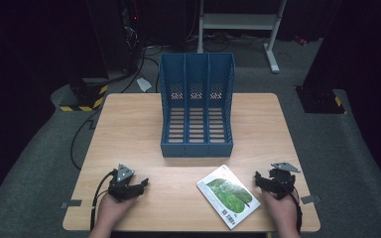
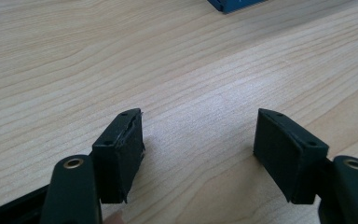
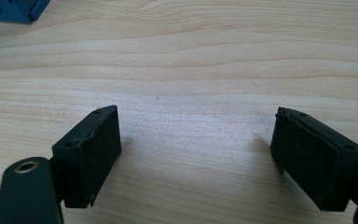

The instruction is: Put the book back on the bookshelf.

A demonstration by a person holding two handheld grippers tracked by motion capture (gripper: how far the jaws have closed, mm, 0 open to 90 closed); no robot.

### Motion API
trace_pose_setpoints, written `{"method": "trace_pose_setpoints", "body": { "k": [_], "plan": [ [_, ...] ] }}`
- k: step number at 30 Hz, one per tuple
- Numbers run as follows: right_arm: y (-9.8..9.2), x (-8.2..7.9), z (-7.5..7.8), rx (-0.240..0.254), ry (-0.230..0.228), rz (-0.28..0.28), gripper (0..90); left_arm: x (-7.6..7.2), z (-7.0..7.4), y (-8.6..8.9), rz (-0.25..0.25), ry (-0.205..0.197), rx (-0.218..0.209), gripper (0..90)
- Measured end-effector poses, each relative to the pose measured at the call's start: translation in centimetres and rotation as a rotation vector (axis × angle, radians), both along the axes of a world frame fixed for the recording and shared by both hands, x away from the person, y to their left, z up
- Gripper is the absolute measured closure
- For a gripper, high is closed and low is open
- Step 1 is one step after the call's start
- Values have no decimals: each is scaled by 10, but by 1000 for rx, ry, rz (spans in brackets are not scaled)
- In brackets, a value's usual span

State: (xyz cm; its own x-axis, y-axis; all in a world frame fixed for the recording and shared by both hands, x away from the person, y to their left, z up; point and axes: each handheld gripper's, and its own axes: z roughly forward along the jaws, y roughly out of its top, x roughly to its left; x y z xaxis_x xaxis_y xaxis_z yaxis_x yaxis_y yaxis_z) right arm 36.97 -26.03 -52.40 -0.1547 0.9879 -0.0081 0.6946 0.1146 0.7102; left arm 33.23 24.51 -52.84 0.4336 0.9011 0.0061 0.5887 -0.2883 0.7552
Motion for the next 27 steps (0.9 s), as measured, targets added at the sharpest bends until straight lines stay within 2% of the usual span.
{"method": "trace_pose_setpoints", "body": {
  "k": [6,12,14,15,17,22,24,25,27],
  "plan": [
    [0,0,0,0,0,5,155,-1,0,0,-2,-3,1,331],
    [-2,-1,0,1,3,40,161,-1,0,0,-14,-3,2,348],
    [-4,-3,2,-2,2,48,239,-2,1,-1,-19,-5,15,361],
    [-5,-5,2,14,-1,60,259,-2,2,-2,-13,-2,19,366],
    [-7,-8,4,34,0,82,272,-1,3,-4,-14,9,-7,371],
    [-10,-17,8,41,-28,116,329,1,8,-20,-58,2,5,376],
    [-11,-25,12,46,-50,133,345,1,10,-33,-94,1,10,377],
    [-11,-25,12,46,-50,133,345,1,10,-33,-94,1,10,378],
    [-10,-32,14,41,-58,152,362,2,11,-44,-121,-8,9,380]
  ]
}}
